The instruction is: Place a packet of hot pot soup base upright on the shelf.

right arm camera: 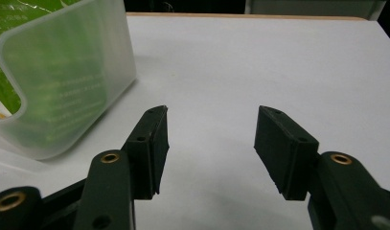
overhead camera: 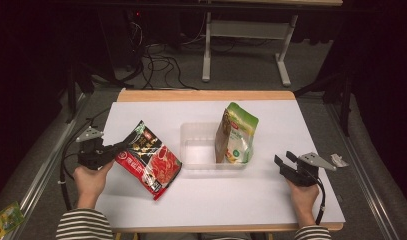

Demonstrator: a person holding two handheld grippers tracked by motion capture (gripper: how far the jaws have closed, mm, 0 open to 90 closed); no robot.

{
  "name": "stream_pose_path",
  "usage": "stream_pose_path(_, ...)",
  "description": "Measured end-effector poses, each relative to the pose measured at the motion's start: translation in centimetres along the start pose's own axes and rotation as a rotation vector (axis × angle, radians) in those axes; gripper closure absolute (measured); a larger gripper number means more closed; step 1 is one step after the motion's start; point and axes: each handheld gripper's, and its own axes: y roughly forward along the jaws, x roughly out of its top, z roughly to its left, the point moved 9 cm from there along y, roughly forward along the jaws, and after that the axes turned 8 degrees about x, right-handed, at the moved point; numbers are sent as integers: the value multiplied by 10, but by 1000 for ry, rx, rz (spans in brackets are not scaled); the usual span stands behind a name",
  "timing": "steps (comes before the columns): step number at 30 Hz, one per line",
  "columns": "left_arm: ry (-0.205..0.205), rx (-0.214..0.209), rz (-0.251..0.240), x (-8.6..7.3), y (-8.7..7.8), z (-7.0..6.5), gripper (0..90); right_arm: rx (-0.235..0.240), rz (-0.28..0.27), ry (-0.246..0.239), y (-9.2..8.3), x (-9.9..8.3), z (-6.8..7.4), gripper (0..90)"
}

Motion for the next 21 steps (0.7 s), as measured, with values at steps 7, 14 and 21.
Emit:
stream_pose_path(7,49,-6,-16,15,-12,-16,891,0,-2,-5,0,0,0,454)
stream_pose_path(14,71,-11,-27,22,-23,-24,892,0,1,-6,0,0,0,453)
stream_pose_path(21,82,-24,-47,29,-35,-32,892,-1,3,-7,0,0,0,453)
